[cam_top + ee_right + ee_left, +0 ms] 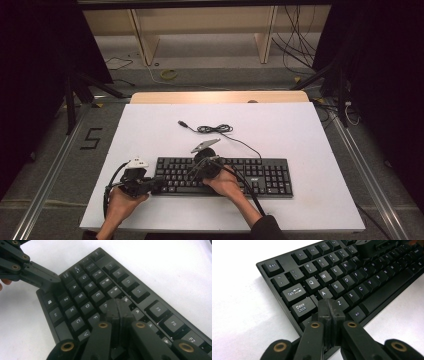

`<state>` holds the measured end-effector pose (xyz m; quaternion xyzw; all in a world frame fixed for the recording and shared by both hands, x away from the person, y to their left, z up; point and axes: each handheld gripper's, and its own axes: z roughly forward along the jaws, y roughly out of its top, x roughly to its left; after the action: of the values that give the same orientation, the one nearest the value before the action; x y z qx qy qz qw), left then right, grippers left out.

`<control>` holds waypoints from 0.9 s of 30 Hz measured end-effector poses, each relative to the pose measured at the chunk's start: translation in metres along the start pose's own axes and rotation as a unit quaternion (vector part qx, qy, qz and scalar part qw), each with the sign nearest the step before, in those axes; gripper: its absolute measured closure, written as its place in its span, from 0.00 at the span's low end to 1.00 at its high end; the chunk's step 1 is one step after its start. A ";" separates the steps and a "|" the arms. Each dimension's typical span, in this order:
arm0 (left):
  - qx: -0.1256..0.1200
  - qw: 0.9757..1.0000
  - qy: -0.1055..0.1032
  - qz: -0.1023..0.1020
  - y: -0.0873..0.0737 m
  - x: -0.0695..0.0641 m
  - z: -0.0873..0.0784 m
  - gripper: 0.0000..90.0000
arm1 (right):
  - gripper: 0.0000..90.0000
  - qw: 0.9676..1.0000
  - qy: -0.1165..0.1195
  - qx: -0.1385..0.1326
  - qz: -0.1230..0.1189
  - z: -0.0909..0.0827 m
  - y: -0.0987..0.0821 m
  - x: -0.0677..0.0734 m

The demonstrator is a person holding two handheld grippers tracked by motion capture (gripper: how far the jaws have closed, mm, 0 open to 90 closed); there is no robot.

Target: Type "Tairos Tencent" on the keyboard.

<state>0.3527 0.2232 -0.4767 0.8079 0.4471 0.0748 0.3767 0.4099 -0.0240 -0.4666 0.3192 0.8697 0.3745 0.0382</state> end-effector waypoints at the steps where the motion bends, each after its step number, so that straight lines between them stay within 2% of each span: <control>1: 0.002 1.000 0.000 0.000 0.000 0.000 0.000 0.99 | 1.00 1.000 -0.001 0.001 0.001 0.001 0.000 0.000; 27: 0.008 1.000 -0.001 -0.002 -0.002 0.001 0.004 0.99 | 1.00 1.000 -0.008 0.015 -0.001 0.011 -0.002 -0.001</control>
<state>0.3537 0.2222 -0.4805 0.8102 0.4486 0.0697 0.3709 0.4126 -0.0185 -0.4755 0.3218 0.8753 0.3586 0.0405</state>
